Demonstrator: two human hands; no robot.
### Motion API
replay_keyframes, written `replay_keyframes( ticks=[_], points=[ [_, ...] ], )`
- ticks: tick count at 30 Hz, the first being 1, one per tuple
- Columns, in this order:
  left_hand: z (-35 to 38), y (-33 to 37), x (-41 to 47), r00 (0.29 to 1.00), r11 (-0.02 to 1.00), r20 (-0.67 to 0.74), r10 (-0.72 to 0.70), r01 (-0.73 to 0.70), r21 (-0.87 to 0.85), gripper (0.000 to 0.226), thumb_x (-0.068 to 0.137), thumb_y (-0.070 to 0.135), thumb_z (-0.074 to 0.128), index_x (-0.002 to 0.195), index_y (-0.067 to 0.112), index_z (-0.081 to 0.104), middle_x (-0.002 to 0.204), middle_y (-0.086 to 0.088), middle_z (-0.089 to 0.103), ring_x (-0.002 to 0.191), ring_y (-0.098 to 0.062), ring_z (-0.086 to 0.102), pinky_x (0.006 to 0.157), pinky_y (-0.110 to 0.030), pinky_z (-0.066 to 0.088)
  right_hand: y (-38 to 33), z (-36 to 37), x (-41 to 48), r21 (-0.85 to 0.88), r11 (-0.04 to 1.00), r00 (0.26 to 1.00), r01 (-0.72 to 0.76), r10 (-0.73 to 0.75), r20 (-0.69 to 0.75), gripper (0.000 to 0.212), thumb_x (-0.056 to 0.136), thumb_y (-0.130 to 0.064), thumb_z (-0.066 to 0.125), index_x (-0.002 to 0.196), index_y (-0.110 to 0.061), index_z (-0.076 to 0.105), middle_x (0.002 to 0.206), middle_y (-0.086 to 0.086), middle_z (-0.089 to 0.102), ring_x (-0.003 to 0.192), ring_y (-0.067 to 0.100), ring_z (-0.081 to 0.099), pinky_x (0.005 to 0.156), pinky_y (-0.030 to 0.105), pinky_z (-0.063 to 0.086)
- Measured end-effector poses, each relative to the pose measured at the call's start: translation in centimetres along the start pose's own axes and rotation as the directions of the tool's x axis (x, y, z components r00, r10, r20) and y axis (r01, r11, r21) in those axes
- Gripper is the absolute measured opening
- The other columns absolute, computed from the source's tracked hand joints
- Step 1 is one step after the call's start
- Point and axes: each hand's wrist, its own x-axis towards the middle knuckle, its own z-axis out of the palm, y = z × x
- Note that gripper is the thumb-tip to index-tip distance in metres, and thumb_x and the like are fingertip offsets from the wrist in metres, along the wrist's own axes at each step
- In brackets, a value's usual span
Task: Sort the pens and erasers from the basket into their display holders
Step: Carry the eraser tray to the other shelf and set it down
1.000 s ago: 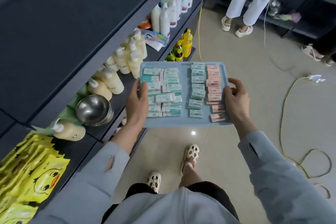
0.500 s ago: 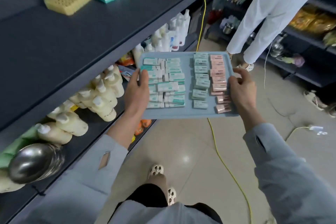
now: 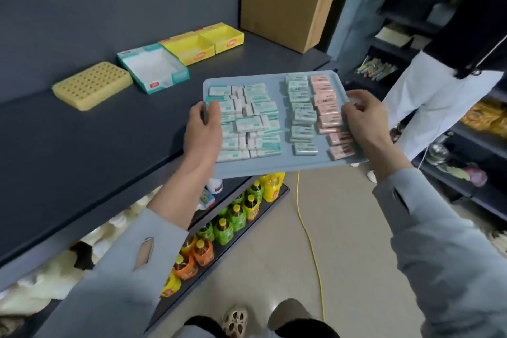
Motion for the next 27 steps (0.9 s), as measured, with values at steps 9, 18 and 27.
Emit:
replay_keyframes(
  ticks=[9, 18, 27],
  points=[
    [5.6, 1.3, 6.1, 0.960, 0.994, -0.260, -0.108, 0.104, -0.031, 0.045, 0.096, 0.056, 0.042, 0.129, 0.026, 0.046, 0.107, 0.007, 0.063, 0.097, -0.016, 0.064, 0.087, -0.044, 0.056, -0.5, 4.9, 14.6, 0.054, 0.993, 0.971, 0.107, -0.116, 0.211, 0.030, 0.094, -0.024, 0.051, 0.122, -0.024, 0.060, 0.106, -0.001, 0.066, 0.087, 0.018, 0.067, 0.079, 0.040, 0.058],
    [7.0, 0.5, 8.8, 0.909, 0.983, -0.378, -0.173, 0.184, -0.008, 0.047, 0.096, 0.055, 0.041, 0.125, 0.020, 0.052, 0.110, -0.001, 0.066, 0.097, -0.020, 0.066, 0.088, -0.045, 0.055, -1.5, 9.6, 21.3, 0.099, 0.979, 0.897, 0.176, -0.201, 0.393, 0.029, 0.093, -0.021, 0.051, 0.119, -0.022, 0.063, 0.111, -0.003, 0.066, 0.095, 0.018, 0.062, 0.085, 0.033, 0.051],
    [6.6, 1.0, 11.7, 0.903, 0.959, -0.403, -0.146, 0.230, 0.167, 0.035, 0.100, 0.048, 0.039, 0.109, 0.017, 0.053, 0.101, 0.001, 0.062, 0.089, -0.015, 0.061, 0.082, -0.034, 0.050, -2.9, 13.4, 24.6, 0.026, 0.975, 0.861, 0.219, -0.206, 0.466, 0.018, 0.089, -0.020, 0.051, 0.089, -0.022, 0.069, 0.088, 0.006, 0.071, 0.088, 0.030, 0.066, 0.084, 0.046, 0.055]
  ],
)
